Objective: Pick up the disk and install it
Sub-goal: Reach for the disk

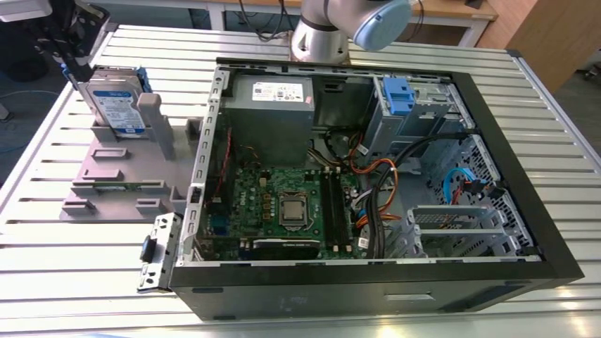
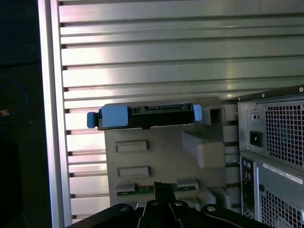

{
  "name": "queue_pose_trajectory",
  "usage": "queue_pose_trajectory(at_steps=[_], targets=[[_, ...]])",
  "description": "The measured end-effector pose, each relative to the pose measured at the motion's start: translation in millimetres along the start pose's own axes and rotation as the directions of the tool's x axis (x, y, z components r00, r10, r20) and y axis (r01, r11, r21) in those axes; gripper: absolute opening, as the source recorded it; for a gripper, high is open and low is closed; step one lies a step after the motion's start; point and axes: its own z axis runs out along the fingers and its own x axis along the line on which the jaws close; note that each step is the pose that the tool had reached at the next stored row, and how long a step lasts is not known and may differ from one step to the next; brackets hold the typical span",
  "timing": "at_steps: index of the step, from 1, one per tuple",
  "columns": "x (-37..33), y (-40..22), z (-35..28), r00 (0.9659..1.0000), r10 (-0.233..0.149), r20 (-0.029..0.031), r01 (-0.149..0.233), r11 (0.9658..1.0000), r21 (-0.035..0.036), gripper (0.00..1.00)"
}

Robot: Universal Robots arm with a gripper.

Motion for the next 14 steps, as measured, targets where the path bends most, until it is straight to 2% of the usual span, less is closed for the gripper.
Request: queue_pose_trajectory(at_steps=[14], targets=[[4.9,-0.4,0.5,1.0000,0.000,0.0000,0.000,1.0000,0.0001,0.11]])
